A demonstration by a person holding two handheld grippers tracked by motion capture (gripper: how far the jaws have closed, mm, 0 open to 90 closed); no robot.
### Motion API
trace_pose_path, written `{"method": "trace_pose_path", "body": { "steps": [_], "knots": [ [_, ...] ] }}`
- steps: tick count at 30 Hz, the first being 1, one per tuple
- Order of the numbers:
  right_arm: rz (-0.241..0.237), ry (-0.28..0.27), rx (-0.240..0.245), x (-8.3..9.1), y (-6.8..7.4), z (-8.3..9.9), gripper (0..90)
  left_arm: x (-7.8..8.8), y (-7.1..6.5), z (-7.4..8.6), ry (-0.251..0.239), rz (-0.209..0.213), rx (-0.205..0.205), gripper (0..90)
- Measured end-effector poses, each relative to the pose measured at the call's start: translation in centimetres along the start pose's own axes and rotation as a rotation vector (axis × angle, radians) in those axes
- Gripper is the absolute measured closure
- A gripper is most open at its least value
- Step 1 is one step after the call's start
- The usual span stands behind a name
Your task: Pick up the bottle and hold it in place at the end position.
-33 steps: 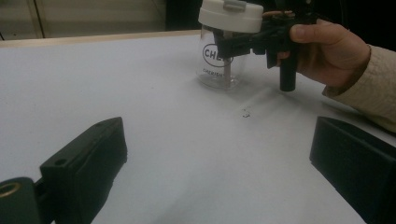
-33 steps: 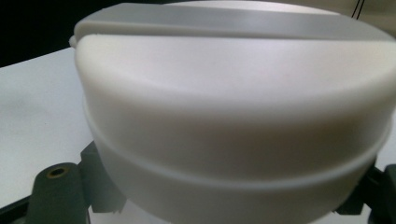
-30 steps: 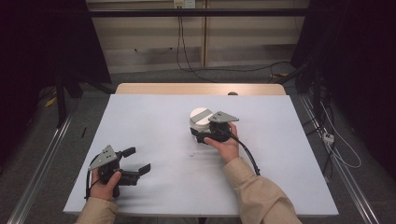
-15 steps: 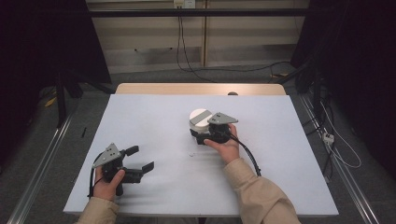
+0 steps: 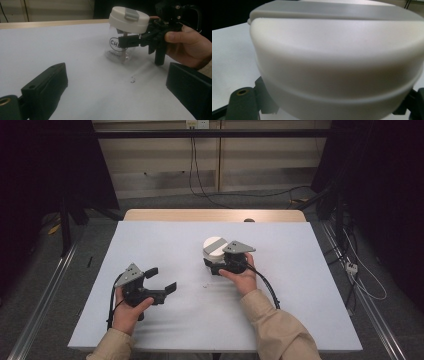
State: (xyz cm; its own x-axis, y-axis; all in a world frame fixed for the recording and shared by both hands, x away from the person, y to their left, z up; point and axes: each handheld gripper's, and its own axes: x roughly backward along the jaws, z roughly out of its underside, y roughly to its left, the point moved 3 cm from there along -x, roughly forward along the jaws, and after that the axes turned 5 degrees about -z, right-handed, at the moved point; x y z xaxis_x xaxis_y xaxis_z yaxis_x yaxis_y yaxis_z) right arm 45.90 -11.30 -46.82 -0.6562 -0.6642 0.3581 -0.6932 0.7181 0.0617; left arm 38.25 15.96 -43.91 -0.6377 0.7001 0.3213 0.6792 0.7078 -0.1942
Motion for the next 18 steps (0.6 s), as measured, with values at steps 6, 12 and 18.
{"method": "trace_pose_path", "body": {
  "steps": [6,12,18],
  "knots": [
    [0.000,0.002,-0.001,0.0,0.0,0.0,18.6,-1.3,-0.7,-1.0,-0.006,0.016,0.012,5.7],
    [0.000,0.003,-0.001,0.0,0.0,0.0,18.7,-2.5,-1.4,-1.9,0.009,0.031,-0.013,11.5],
    [0.001,0.004,-0.002,0.0,0.0,0.0,18.7,-3.4,-1.6,-2.5,0.035,0.025,0.004,16.2]
  ]
}}
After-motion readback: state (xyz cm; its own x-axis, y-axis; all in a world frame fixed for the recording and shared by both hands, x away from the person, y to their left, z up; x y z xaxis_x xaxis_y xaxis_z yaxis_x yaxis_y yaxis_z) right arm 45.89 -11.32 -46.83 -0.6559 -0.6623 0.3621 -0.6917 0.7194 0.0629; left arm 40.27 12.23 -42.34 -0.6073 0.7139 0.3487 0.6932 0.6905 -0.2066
